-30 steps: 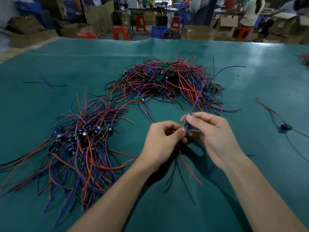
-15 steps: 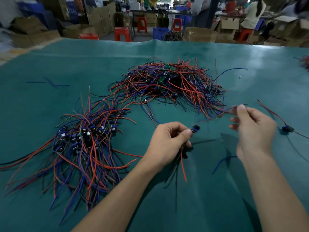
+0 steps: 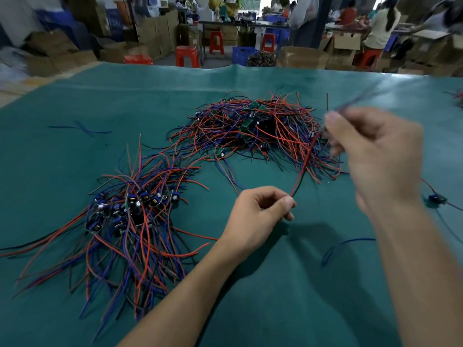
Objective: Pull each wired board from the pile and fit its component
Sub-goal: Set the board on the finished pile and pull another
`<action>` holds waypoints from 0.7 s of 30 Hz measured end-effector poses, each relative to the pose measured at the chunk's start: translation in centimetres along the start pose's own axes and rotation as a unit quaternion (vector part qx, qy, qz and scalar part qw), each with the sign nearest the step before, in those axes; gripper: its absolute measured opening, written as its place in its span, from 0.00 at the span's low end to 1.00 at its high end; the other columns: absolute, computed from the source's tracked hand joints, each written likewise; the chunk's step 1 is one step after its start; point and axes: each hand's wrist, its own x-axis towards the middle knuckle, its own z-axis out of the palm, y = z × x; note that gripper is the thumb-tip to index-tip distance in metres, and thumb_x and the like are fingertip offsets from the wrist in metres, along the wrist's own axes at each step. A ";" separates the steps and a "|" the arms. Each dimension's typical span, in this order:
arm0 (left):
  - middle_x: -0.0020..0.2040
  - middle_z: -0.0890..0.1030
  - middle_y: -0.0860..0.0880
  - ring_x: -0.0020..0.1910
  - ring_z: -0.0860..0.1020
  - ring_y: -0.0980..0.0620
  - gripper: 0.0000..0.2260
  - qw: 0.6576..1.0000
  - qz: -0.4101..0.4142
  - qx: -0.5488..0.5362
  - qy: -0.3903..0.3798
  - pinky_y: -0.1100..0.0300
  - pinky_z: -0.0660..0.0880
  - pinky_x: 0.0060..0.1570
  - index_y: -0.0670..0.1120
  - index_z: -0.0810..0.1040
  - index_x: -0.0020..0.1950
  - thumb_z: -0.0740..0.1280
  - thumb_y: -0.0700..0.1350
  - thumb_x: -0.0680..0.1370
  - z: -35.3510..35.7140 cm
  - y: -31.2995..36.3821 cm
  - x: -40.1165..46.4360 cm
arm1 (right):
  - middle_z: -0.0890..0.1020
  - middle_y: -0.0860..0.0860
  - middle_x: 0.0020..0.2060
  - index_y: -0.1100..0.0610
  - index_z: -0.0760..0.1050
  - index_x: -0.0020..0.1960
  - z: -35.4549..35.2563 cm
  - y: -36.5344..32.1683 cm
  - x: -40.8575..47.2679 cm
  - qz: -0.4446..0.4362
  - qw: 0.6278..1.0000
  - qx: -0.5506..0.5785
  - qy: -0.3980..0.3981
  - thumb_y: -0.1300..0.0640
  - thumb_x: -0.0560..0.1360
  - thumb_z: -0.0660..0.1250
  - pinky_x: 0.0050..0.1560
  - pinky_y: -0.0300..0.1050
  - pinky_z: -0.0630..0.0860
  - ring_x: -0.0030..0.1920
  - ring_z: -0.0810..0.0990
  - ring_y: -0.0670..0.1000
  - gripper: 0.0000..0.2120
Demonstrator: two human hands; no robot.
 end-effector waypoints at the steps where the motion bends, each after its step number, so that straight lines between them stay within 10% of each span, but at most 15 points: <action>1: 0.34 0.83 0.50 0.28 0.73 0.61 0.09 1.000 -0.003 0.002 0.008 0.70 0.68 0.31 0.47 0.82 0.41 0.69 0.41 0.80 0.0 -0.1 0.1 | 0.85 0.48 0.33 0.45 0.84 0.38 0.9 -1.4 0.7 -0.026 0.999 0.000 -0.019 0.49 0.74 0.73 0.34 0.44 0.77 0.32 0.79 0.47 0.06; 6: 0.33 0.82 0.49 0.27 0.74 0.63 0.07 0.999 -0.025 0.010 0.038 0.72 0.69 0.29 0.42 0.82 0.43 0.68 0.39 0.81 0.1 -0.5 0.2 | 0.86 0.53 0.34 0.56 0.85 0.41 9.2 -5.6 2.4 0.010 0.954 0.034 -0.299 0.49 0.79 0.70 0.30 0.41 0.77 0.32 0.81 0.48 0.12; 9: 0.34 0.83 0.51 0.29 0.75 0.61 0.08 0.999 -0.031 0.017 0.040 0.68 0.70 0.32 0.47 0.81 0.43 0.67 0.39 0.81 -0.1 -0.5 0.2 | 0.87 0.55 0.37 0.64 0.82 0.45 12.4 -3.7 3.1 0.058 0.894 -0.153 -0.417 0.45 0.81 0.66 0.33 0.46 0.82 0.36 0.85 0.51 0.22; 13: 0.35 0.84 0.50 0.30 0.75 0.59 0.06 0.998 -0.036 0.031 0.042 0.65 0.70 0.33 0.45 0.82 0.47 0.66 0.38 0.80 0.0 -0.5 0.3 | 0.83 0.63 0.53 0.55 0.82 0.50 9.3 2.5 5.7 0.039 0.819 -0.469 -0.328 0.59 0.75 0.65 0.57 0.53 0.80 0.53 0.82 0.64 0.08; 17: 0.35 0.83 0.46 0.30 0.78 0.57 0.06 0.998 -0.042 0.024 0.040 0.71 0.70 0.31 0.41 0.82 0.49 0.65 0.34 0.80 0.0 -0.4 0.4 | 0.80 0.61 0.57 0.55 0.78 0.58 4.9 8.4 5.2 0.123 0.748 -0.583 -0.291 0.59 0.76 0.67 0.57 0.56 0.80 0.55 0.80 0.64 0.11; 21: 0.35 0.83 0.45 0.29 0.77 0.57 0.07 0.998 -0.042 0.015 0.038 0.71 0.71 0.29 0.40 0.82 0.50 0.64 0.34 0.80 0.1 -0.4 0.4 | 0.84 0.58 0.50 0.50 0.82 0.47 3.8 10.7 5.2 0.130 0.803 -0.529 -0.242 0.48 0.77 0.72 0.53 0.51 0.79 0.52 0.81 0.62 0.06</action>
